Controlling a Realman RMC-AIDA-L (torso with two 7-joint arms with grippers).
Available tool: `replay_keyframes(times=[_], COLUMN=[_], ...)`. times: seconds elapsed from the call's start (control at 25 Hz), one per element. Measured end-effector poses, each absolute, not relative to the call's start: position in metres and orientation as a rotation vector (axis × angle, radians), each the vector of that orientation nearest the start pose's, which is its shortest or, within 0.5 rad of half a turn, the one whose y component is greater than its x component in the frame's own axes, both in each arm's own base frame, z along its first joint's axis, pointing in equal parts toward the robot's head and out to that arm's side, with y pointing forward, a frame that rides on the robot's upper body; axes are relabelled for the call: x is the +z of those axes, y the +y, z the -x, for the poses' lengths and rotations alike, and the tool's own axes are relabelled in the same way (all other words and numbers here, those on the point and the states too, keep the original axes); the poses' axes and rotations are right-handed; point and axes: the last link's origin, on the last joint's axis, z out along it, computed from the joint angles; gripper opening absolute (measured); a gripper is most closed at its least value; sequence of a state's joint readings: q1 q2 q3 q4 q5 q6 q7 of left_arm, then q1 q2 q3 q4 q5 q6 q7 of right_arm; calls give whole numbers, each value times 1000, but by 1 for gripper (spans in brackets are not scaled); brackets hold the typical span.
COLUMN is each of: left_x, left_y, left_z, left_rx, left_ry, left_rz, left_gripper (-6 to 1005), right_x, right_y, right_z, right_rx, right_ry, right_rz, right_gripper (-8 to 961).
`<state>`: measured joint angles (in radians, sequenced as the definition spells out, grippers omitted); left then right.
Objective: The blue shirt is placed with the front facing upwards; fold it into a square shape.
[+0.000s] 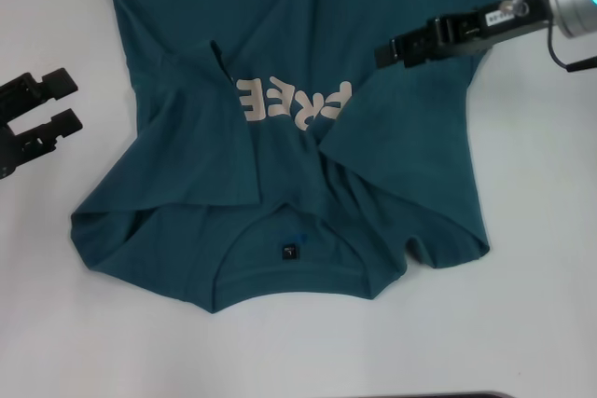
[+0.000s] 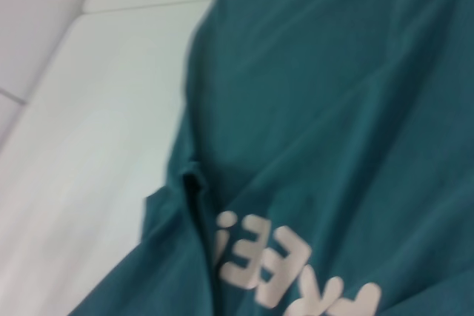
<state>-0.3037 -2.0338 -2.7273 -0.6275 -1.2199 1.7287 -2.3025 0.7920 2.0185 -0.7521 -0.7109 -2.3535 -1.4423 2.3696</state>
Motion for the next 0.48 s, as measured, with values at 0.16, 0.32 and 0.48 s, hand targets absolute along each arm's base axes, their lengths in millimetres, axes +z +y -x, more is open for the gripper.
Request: replay_keyframes(times=[0.16, 0.32, 0.48], left_x=[56, 58, 58], left_y=[261, 258, 253], left_z=[332, 327, 323], left_rx=[1303, 1296, 1350], left_ry=[2137, 2033, 1928], left_rz=[-2036, -2133, -2207], left_gripper=[782, 781, 781], right_x=[27, 50, 65], right_y=[388, 376, 364], right_z=[-228, -241, -254], right_rx=[448, 694, 889], right_ry=[1518, 1498, 1486], right_rz=[2535, 2498, 2418], right_gripper=[573, 728, 861])
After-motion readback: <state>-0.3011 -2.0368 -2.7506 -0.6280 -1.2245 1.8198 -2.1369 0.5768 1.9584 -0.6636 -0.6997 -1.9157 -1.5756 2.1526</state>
